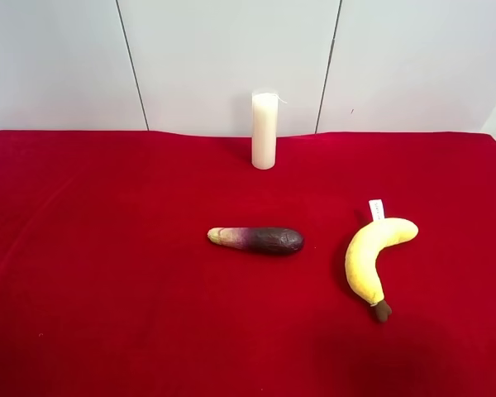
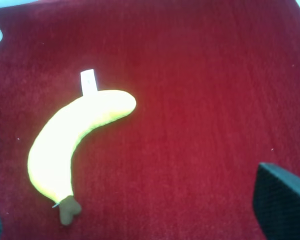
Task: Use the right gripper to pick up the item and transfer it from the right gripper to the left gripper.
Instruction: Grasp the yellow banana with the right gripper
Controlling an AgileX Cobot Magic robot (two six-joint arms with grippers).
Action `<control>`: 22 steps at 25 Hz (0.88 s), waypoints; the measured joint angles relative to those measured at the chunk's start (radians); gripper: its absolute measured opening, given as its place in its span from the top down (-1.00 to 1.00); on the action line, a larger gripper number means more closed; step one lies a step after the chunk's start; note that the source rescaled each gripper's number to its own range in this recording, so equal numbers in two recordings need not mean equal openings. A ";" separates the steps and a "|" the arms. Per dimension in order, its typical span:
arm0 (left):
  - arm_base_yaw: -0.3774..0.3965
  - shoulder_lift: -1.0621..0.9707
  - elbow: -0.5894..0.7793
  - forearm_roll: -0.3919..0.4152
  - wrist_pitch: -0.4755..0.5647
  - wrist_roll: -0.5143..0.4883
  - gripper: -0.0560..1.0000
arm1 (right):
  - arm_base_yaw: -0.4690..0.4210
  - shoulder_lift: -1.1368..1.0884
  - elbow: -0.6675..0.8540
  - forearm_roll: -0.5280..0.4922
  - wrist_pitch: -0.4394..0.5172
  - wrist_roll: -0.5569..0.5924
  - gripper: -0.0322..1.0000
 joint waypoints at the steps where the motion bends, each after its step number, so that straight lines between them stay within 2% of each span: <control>1: 0.000 0.000 0.000 0.000 0.000 0.000 -1.00 | 0.000 0.011 -0.008 0.000 0.000 0.020 -1.00; 5: 0.000 0.000 0.000 0.000 0.000 0.000 -1.00 | 0.000 0.160 -0.090 -0.002 0.001 0.055 -1.00; 16: 0.000 0.000 0.000 0.000 0.000 0.000 -1.00 | 0.004 0.801 -0.344 0.002 -0.018 0.041 -1.00; 22: 0.000 0.000 0.000 0.000 0.000 0.000 -1.00 | 0.148 1.082 -0.353 0.003 -0.052 0.047 -1.00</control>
